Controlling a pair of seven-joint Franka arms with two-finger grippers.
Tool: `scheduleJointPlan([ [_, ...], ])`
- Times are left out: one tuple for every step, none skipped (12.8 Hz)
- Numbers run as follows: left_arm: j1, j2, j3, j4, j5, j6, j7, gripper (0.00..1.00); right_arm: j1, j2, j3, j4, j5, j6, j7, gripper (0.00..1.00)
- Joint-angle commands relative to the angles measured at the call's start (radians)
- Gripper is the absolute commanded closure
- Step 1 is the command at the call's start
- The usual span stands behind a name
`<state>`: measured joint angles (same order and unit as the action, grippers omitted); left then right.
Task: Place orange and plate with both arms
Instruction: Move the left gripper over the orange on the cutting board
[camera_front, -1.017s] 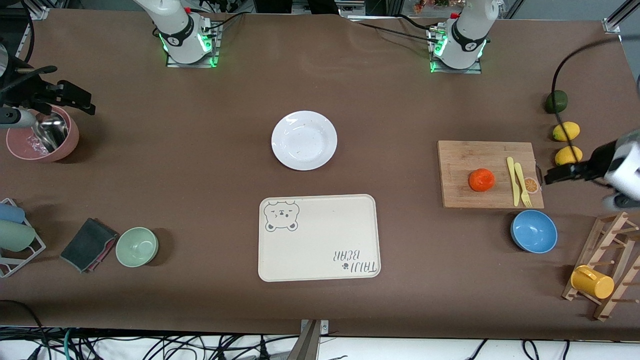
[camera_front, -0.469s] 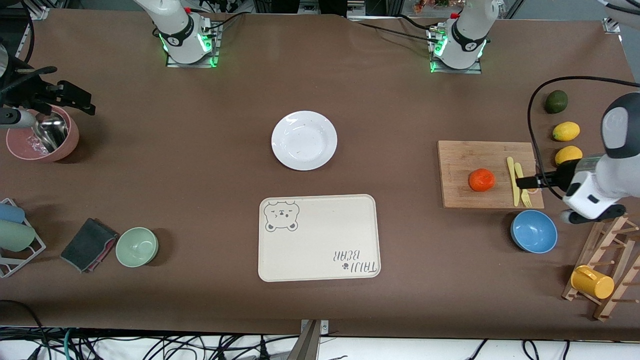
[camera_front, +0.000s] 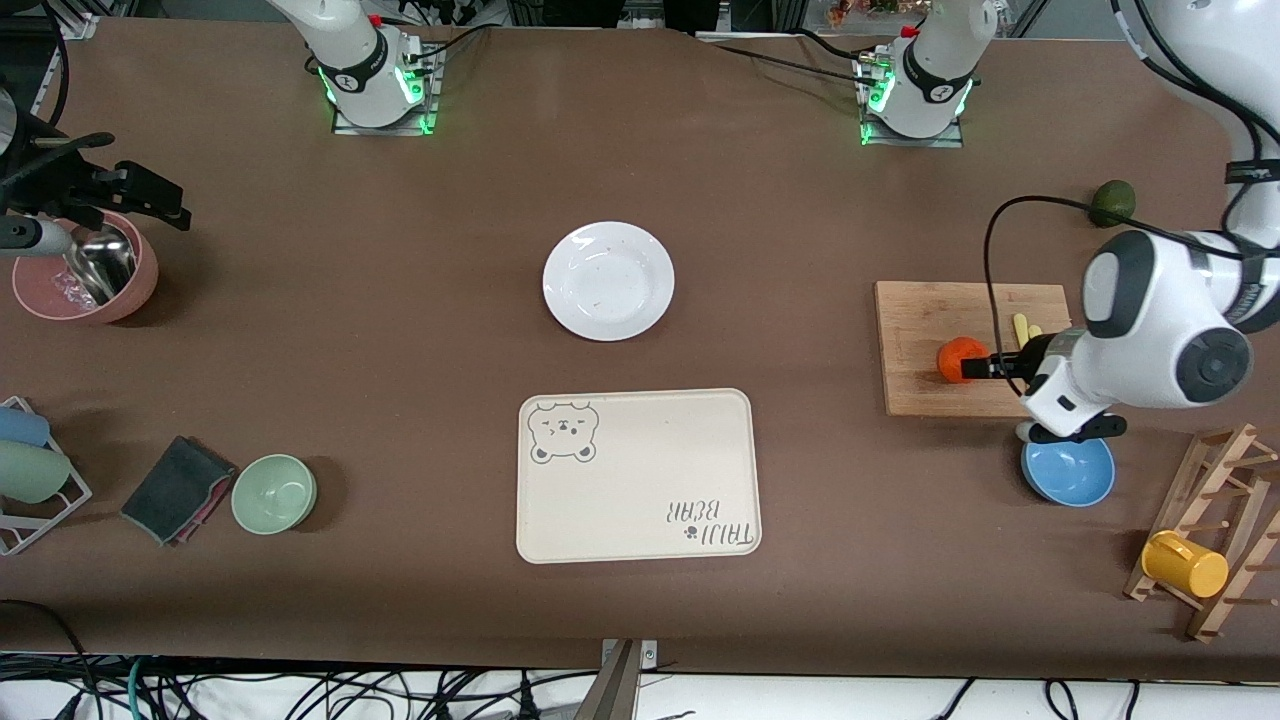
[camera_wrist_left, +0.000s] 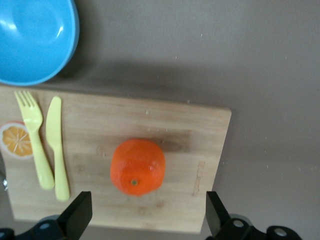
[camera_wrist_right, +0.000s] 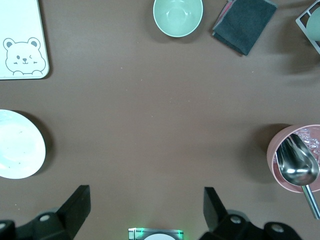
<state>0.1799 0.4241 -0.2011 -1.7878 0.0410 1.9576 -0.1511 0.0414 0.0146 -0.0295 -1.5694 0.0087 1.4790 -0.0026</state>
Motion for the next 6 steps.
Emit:
scheduleJointPlan([
  [0.012, -0.151, -0.003, -0.275, 0.023, 0.255, 0.008, 0.00, -0.005, 0.005, 0.000, 0.022, 0.008, -0.009, -0.008, 0.00],
  [0.013, -0.166, -0.003, -0.335, 0.037, 0.332, 0.008, 0.00, -0.005, 0.005, 0.000, 0.022, 0.008, -0.009, -0.008, 0.00],
  [0.013, -0.166, -0.003, -0.366, 0.059, 0.368, 0.005, 0.00, -0.005, 0.005, 0.000, 0.022, 0.008, -0.009, -0.008, 0.00],
  [0.015, -0.160, -0.003, -0.377, 0.065, 0.371, 0.005, 0.00, -0.005, 0.005, 0.000, 0.022, 0.010, -0.009, -0.008, 0.00],
  [0.018, -0.156, -0.003, -0.386, 0.066, 0.373, 0.007, 0.00, -0.005, 0.005, 0.000, 0.022, 0.010, -0.009, -0.008, 0.00],
  [0.027, -0.147, -0.003, -0.393, 0.065, 0.376, 0.007, 0.00, -0.005, 0.005, 0.000, 0.022, 0.010, -0.009, -0.008, 0.00],
])
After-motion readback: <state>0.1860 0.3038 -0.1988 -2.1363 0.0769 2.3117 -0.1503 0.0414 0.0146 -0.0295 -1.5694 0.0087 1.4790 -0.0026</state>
